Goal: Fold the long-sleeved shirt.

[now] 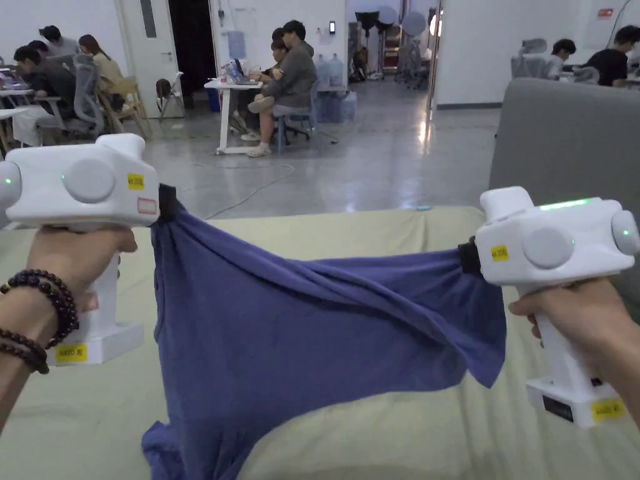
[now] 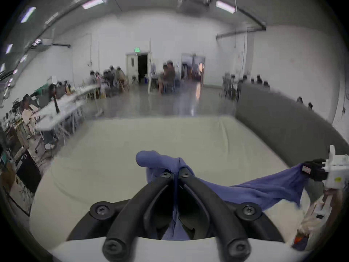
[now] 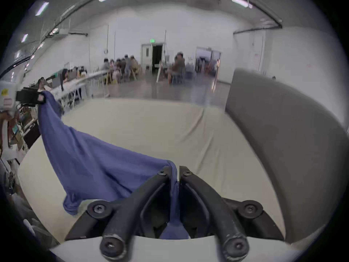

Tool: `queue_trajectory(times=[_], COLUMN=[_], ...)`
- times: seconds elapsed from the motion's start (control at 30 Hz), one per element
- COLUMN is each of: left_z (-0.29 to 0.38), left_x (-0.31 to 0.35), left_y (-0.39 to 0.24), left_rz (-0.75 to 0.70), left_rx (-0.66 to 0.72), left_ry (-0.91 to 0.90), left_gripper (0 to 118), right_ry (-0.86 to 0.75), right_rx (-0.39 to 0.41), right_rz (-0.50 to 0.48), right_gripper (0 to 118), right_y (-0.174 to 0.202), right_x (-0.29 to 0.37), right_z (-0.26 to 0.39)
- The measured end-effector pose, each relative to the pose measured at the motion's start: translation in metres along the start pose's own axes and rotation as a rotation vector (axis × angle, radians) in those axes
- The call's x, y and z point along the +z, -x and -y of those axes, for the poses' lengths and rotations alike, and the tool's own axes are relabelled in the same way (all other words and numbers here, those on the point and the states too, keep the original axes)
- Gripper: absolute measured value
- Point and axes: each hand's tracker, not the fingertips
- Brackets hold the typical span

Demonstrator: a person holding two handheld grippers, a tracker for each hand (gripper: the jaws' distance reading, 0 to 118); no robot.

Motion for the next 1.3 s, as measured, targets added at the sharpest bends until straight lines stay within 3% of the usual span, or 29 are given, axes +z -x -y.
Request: queue_trajectory(times=[0.03, 0.13, 0.17, 0.27, 0.4, 0.63, 0.8, 0.97, 1.17, 1.3], left_z=[-0.017, -0.074, -0.089, -0.136, -0.187, -0.215, -0.179, -0.082, 0.06, 0.116], left_x=[0.008, 0.025, 0.028, 0.041, 0.057, 0.06, 0.034, -0.015, -0.075, -0.081], left_y=[0.001, 0.005, 0.004, 0.004, 0.0, -0.016, -0.009, 0.005, 0.016, 0.017], left_rz=[0.0, -0.056, -0.076, -0.087, -0.087, -0.1, -0.093, -0.083, -0.108, -0.089], left_rx=[0.005, 0.036, 0.036, 0.04, 0.086, 0.036, 0.021, 0.047, 0.045, 0.106], left_ry=[-0.049, -0.144, -0.148, -0.23, -0.298, -0.338, -0.285, -0.142, 0.131, 0.194], left_gripper=[0, 0, 0, 0, 0, 0, 0, 0, 0, 0], right_ry=[-0.04, -0.096, -0.104, -0.151, -0.203, -0.282, -0.212, -0.057, 0.135, 0.223], right_rx=[-0.012, -0.166, -0.185, -0.195, -0.24, -0.215, -0.247, -0.283, -0.18, -0.233], right_rz=[-0.004, -0.082, -0.086, -0.01, 0.022, 0.062, 0.039, -0.015, 0.015, -0.007], right_gripper=[3, 3, 3, 3, 3, 3, 3, 3, 3, 3], right_y=[-0.003, -0.018, -0.021, -0.029, -0.039, -0.039, -0.043, -0.035, -0.005, -0.004], right_x=[0.001, 0.003, 0.002, 0.011, 0.025, 0.035, -0.001, -0.063, -0.132, -0.154], right_z=[-0.024, -0.101, -0.118, -0.174, -0.225, -0.246, -0.206, -0.113, 0.026, 0.085])
